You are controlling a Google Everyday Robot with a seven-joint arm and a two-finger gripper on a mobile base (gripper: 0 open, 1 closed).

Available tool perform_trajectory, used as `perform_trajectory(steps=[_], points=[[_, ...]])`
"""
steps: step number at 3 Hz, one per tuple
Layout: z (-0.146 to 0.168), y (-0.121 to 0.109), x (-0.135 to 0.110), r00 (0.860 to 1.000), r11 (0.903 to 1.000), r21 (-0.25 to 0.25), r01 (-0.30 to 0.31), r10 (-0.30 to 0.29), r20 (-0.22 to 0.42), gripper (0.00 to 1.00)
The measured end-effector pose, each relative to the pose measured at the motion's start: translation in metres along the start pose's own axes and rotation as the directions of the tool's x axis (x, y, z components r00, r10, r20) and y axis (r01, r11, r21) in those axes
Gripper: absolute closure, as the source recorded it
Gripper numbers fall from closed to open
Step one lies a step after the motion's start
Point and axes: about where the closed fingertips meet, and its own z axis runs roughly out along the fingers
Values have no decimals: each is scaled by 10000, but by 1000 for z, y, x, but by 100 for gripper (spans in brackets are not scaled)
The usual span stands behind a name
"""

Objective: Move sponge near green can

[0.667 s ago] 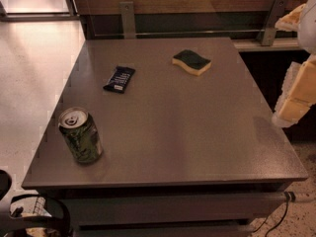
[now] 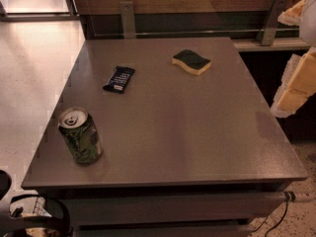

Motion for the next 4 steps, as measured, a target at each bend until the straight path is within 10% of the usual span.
perform_trajectory(steps=[1, 2, 4], points=[[4, -38, 6, 9962, 9983, 409, -420, 388, 776, 0], [17, -93, 8, 9686, 9959, 438, -786, 659, 2395, 0], [65, -122, 9, 9007, 9890, -619, -1345, 1481, 4084, 0]])
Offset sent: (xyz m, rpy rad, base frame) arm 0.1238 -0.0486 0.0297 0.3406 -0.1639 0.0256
